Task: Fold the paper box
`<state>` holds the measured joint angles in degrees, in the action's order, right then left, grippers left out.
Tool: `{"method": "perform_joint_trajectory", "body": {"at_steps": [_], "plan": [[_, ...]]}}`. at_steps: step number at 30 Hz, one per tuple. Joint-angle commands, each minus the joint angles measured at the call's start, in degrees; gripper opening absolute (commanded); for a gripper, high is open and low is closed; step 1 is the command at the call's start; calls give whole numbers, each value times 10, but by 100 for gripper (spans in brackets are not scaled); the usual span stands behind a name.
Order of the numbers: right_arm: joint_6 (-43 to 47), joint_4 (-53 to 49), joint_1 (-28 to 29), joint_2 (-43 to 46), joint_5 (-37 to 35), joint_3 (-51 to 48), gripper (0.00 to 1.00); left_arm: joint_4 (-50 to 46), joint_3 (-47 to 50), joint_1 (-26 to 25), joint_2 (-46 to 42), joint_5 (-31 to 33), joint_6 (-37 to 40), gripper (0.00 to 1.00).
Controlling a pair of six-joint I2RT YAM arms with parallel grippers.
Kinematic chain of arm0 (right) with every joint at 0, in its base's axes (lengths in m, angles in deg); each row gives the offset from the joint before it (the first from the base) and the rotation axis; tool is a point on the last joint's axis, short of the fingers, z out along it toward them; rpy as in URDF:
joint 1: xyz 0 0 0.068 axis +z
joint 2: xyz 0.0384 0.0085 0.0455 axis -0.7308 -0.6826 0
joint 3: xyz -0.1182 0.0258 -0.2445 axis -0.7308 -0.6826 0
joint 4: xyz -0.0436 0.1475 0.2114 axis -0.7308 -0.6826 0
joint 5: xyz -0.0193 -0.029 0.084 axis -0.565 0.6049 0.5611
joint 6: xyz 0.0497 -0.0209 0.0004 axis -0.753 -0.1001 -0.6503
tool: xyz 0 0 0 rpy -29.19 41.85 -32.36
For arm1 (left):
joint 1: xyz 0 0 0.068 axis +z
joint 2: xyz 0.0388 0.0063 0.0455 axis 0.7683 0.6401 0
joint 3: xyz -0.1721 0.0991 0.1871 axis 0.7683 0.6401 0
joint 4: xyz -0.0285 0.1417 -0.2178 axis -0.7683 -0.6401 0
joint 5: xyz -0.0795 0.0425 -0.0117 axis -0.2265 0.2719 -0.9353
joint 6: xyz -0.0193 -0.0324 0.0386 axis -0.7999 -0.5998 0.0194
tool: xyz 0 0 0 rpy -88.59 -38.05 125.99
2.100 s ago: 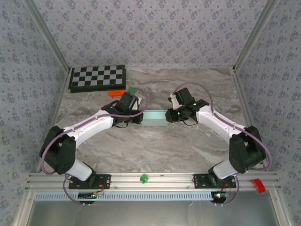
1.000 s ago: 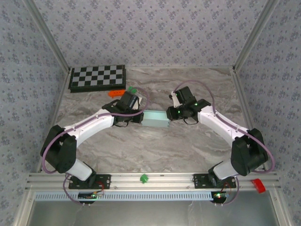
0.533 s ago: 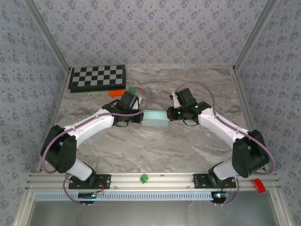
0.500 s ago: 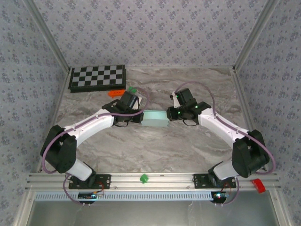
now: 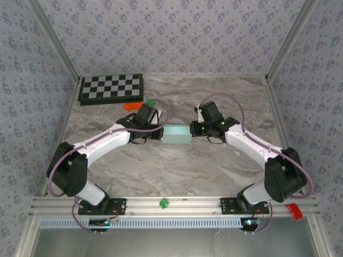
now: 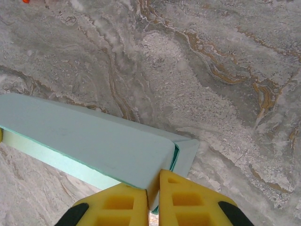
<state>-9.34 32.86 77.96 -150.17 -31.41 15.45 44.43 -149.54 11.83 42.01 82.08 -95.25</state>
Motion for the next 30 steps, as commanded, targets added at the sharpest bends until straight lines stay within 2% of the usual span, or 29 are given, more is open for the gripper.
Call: {"method": "perform_joint_trajectory", "body": {"at_steps": [1, 18, 30], "plan": [[-13, -35, 15, -21, 11, -28, 11, -5, -5, -6, 16, -19, -7, 12], [2, -54, 33, -22, -7, -42, 11, -9, 11, -7, 9, -12, -8, 11], [7, -72, 35, -29, -31, -9, 12, -16, -23, -7, -2, -1, 4, 22]]}}
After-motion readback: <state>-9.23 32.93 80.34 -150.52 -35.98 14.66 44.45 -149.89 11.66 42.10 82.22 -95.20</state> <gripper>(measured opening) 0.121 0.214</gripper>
